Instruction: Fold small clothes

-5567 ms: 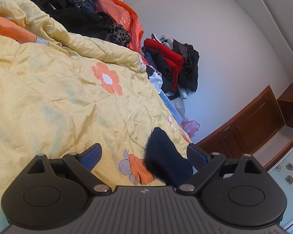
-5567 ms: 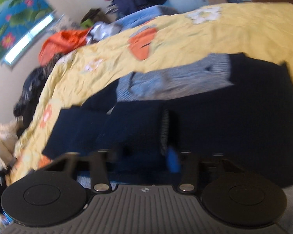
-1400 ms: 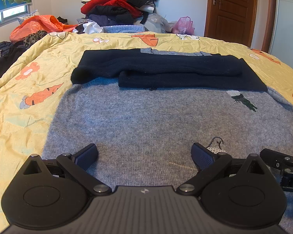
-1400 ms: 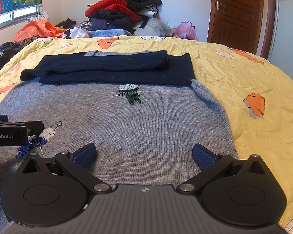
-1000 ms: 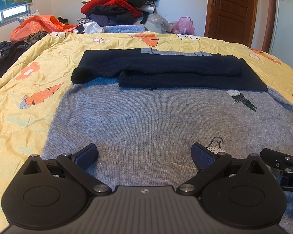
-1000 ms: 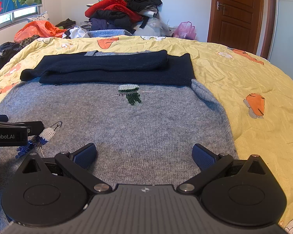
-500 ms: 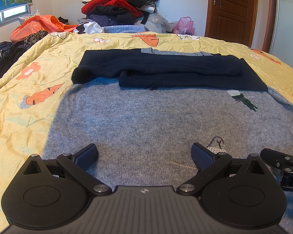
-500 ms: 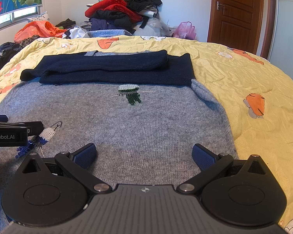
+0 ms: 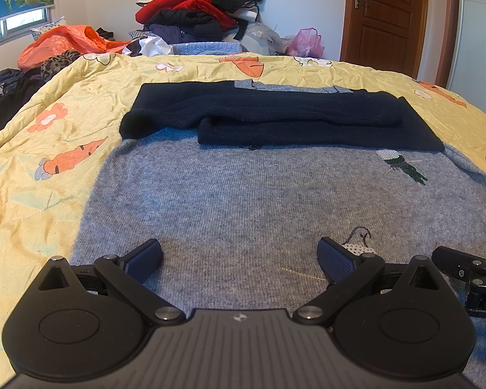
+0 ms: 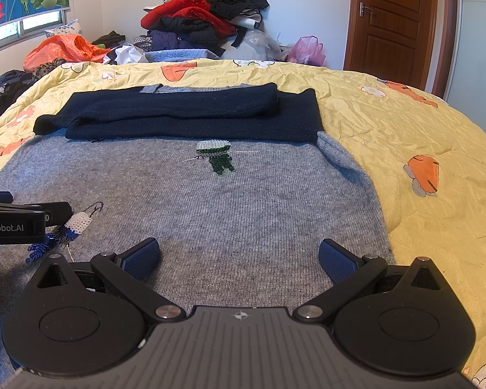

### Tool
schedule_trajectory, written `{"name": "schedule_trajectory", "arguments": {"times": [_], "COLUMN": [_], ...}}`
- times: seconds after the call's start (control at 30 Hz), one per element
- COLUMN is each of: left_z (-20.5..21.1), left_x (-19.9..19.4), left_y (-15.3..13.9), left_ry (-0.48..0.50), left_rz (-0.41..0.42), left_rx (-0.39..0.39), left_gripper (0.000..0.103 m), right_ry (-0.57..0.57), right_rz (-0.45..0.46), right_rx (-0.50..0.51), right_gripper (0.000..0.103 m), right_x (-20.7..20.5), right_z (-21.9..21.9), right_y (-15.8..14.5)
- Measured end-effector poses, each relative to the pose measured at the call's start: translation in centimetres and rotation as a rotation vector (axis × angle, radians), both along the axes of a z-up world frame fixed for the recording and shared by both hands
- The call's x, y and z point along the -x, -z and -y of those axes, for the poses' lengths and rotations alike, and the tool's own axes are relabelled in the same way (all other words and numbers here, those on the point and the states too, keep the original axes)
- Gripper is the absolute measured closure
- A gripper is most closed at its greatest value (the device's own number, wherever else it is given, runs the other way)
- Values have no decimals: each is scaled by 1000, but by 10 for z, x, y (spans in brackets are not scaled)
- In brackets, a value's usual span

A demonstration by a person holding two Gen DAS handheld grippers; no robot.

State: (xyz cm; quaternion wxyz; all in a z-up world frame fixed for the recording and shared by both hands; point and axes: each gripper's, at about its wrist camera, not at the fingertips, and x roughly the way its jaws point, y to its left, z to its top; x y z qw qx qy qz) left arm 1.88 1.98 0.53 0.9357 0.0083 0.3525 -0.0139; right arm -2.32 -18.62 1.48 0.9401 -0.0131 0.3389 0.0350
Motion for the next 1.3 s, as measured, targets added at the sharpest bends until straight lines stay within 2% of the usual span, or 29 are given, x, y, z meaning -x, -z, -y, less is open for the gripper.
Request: {"name": "schedule_trajectory", "arguments": {"times": [0.8,0.93,1.13,1.3], "left_z": [-2,-8,-26,-44], "left_x": [6,42,130,173], "left_y": [-1,-2,-3,-10], "left_ry": [-8,-9,35,35], "left_rz": [-13,-23,-14,-40], "left_rx": [-7,-21,-46,-27], "left_gripper": [0,0,0,0], "right_ry": [-1,-38,-182,-258], "right_rz": [-3,-14,-16,-74], "right_rx": [0,19,47,28], "right_gripper": [0,0,0,0], "right_x": [3,28,105,151], "right_z": [1,5,24,43], "right_y": [-1,-3,-9,-18]}}
